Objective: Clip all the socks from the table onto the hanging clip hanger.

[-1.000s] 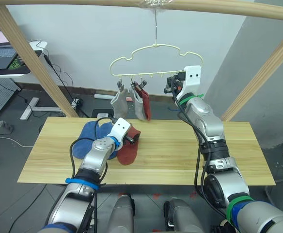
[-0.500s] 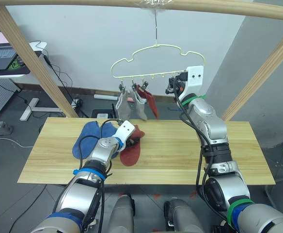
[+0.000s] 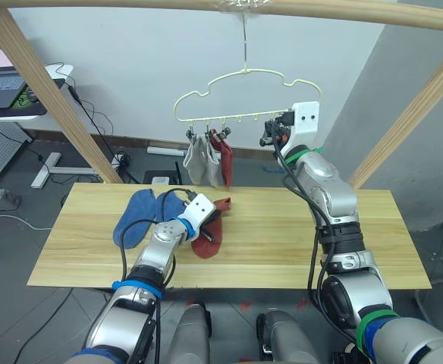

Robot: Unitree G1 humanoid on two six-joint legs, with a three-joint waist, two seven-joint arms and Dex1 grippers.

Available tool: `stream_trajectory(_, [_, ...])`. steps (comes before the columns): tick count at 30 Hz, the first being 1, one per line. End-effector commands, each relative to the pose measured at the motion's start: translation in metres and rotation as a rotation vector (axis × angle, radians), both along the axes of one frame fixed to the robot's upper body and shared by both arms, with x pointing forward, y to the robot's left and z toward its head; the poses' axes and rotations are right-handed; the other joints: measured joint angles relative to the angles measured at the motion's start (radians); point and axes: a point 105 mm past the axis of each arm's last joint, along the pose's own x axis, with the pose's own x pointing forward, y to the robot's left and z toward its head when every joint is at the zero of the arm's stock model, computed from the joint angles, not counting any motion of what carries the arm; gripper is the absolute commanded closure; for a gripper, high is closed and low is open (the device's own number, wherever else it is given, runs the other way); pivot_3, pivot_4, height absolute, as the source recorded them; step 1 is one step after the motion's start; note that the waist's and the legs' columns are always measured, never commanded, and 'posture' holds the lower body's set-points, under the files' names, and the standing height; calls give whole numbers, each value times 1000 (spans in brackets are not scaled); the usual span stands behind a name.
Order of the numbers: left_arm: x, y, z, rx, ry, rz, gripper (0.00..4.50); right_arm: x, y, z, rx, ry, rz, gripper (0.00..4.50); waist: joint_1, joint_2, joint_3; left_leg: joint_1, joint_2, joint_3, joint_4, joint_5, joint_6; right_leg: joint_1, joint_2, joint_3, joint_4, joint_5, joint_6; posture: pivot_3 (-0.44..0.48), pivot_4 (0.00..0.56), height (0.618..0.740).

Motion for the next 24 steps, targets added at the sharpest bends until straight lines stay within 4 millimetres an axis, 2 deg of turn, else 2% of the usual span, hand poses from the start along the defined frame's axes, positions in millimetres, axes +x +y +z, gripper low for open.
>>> stream_trajectory(1, [-2,-17,53,-132,-172,-71,4457,-1,-11,11,52,31,-1,4500,1,0,0,0,0,0,0,0,0,0,0,0,0,0,0,22,212,740])
stream_trajectory(6, [-12,-32,89,-179,-297,-143,4457,-5,-16,16,179,160,40,4500,0,0,0,0,0,0,0,0,0,0,0,0,0,0,0,25,209,740])
stream_trajectory(9, [-14,-39,97,-116,-367,-177,4457,-10,-13,19,251,233,74,4500,0,0,0,0,0,0,0,0,0,0,0,0,0,0,0,29,209,740])
stream_trajectory(16, [-7,-49,122,-166,-456,-158,4457,-21,-1,27,335,330,129,4500,0,0,0,-1,0,0,0,0,0,0,0,0,0,0,0,29,209,740])
stream_trajectory(24, [-6,-47,134,-184,-528,-146,4457,-22,-4,26,358,356,111,4500,-1,0,0,-1,0,0,0,0,0,0,1,0,-1,0,1,29,209,740])
